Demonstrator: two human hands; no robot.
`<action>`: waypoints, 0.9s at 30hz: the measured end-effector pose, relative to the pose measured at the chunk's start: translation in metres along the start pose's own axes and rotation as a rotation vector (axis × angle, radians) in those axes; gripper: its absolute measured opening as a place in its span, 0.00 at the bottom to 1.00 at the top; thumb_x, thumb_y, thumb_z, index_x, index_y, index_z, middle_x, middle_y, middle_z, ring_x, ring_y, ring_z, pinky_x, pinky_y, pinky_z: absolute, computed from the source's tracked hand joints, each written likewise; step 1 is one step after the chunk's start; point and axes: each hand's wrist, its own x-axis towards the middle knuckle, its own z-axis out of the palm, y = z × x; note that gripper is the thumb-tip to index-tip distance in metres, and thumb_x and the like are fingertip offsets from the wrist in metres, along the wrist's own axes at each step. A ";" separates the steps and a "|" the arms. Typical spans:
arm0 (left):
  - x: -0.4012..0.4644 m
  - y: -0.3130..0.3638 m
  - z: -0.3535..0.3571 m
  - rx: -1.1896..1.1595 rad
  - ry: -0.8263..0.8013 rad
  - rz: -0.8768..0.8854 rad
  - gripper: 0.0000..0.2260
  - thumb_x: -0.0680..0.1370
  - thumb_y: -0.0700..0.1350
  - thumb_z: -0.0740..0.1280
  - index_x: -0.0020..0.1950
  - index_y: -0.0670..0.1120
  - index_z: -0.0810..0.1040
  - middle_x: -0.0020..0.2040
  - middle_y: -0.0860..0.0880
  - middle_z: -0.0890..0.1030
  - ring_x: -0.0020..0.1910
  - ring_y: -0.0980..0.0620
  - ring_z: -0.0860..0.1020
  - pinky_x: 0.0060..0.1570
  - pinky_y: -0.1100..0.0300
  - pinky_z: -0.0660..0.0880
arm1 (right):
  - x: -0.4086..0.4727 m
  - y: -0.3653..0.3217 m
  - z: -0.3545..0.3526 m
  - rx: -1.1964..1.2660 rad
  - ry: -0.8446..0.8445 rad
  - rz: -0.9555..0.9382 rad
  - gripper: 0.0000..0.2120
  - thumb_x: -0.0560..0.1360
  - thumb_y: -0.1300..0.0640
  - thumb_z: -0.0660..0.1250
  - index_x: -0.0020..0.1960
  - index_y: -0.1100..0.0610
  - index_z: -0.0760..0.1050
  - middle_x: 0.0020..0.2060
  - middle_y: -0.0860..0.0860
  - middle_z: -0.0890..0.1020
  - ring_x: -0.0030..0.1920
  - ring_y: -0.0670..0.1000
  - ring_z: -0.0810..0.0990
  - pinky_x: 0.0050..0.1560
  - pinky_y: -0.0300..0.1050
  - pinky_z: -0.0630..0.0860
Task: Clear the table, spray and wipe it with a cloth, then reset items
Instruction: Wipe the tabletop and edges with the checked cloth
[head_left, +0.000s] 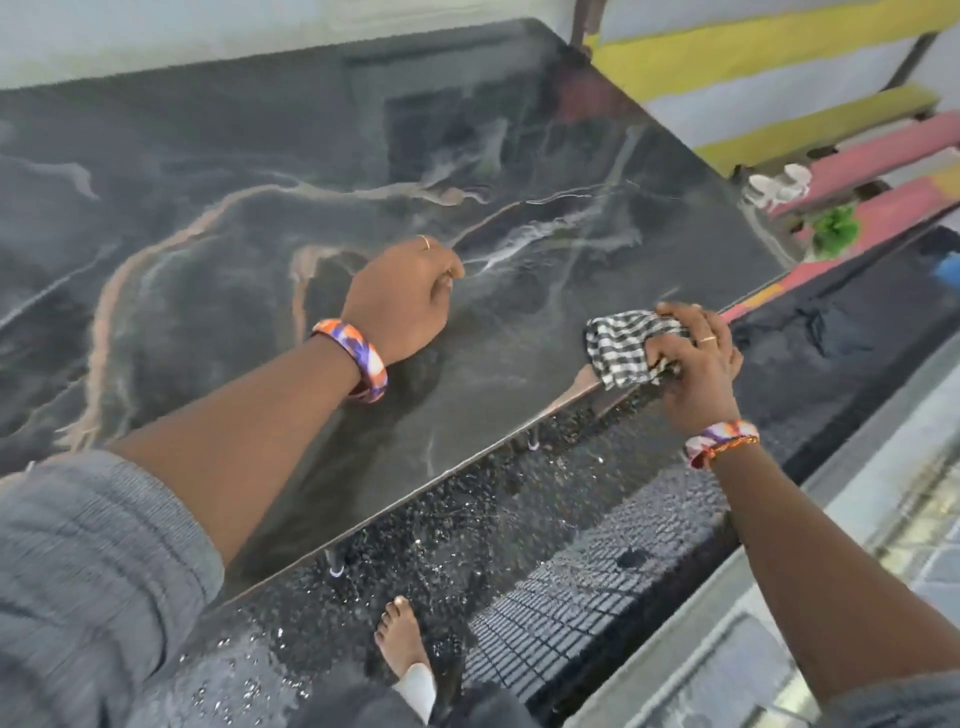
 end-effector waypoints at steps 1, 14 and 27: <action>0.010 0.007 0.007 -0.008 -0.013 0.017 0.12 0.74 0.39 0.58 0.52 0.43 0.79 0.54 0.44 0.79 0.54 0.41 0.77 0.51 0.46 0.75 | 0.007 0.009 -0.002 0.011 -0.001 0.011 0.22 0.56 0.71 0.63 0.43 0.48 0.68 0.63 0.54 0.75 0.66 0.62 0.66 0.57 0.56 0.60; 0.131 0.069 0.070 -0.012 -0.022 0.031 0.12 0.73 0.37 0.58 0.50 0.43 0.80 0.52 0.43 0.80 0.50 0.41 0.77 0.51 0.48 0.75 | 0.110 0.163 -0.025 0.115 -0.159 -0.087 0.32 0.56 0.80 0.66 0.38 0.42 0.72 0.62 0.46 0.73 0.65 0.61 0.70 0.62 0.64 0.66; 0.209 0.113 0.095 0.035 0.061 -0.146 0.10 0.75 0.37 0.60 0.50 0.43 0.81 0.54 0.43 0.80 0.51 0.42 0.78 0.52 0.49 0.75 | 0.246 0.252 -0.069 0.055 -0.093 0.244 0.22 0.65 0.70 0.62 0.51 0.49 0.79 0.54 0.61 0.80 0.51 0.65 0.79 0.50 0.58 0.77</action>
